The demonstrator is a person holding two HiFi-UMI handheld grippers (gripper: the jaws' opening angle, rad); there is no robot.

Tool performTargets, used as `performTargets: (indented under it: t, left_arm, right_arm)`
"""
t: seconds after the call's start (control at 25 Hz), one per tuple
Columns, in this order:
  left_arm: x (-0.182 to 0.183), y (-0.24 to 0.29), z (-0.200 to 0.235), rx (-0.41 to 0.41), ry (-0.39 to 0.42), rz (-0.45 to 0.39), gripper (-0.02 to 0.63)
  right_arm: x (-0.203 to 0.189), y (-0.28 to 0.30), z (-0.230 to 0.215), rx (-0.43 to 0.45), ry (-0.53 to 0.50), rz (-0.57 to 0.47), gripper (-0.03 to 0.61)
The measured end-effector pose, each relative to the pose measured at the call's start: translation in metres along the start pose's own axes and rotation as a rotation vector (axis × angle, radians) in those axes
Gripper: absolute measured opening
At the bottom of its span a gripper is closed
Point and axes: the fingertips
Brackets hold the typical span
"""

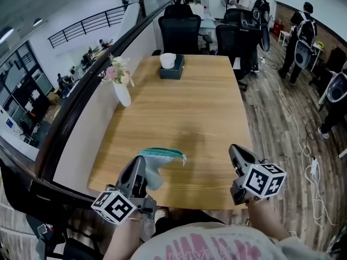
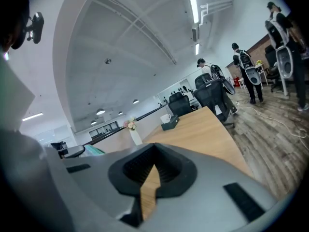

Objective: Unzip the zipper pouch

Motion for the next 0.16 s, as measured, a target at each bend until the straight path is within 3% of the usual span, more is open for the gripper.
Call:
performTargets:
  t: [0.16]
  left_arm:
    - [0.0032,0.0012,-0.0030,-0.009,0.000,-0.004,0.012]
  right_arm:
    - [0.0010,-0.0003,0.0028,0.006,-0.004,0.002,-0.002]
Point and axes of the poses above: the fingertips, and each gripper's own axes: y forward along the fingers, z to its left, x out of its top, and after that the axes turned 14 degrees about -z, right-handed
